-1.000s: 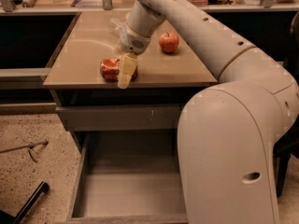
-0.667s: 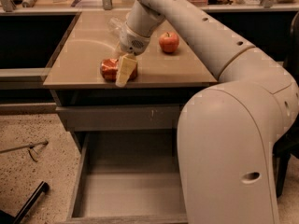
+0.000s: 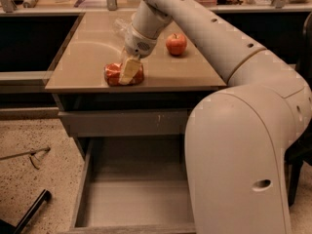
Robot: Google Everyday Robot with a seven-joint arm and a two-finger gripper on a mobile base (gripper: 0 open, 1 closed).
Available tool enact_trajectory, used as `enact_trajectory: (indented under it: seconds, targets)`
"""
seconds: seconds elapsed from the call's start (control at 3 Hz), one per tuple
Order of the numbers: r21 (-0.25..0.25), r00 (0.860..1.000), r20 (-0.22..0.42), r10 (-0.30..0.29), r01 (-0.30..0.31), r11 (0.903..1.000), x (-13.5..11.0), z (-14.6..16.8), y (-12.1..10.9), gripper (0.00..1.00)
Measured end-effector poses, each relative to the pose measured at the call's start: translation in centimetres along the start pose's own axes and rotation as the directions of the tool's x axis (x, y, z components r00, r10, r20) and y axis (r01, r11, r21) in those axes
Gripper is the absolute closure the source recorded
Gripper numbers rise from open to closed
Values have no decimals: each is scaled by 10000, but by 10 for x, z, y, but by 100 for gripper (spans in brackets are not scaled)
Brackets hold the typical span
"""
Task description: Place coke can into middle drawer
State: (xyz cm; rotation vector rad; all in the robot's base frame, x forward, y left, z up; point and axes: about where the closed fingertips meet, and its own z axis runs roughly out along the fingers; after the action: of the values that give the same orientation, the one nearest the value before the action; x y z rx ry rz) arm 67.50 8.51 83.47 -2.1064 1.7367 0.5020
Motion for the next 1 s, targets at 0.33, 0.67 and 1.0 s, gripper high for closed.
enact_trajectory:
  seconds: [0.33, 0.67, 1.0]
  targets:
    - [132, 10000, 63, -68, 68, 9999, 0, 0, 4, 97]
    - [754, 9901, 1119, -845, 763, 9942, -13, -18, 31, 100]
    - [916, 9532, 2484, -1725, 1541, 9838, 6, 3, 85, 100]
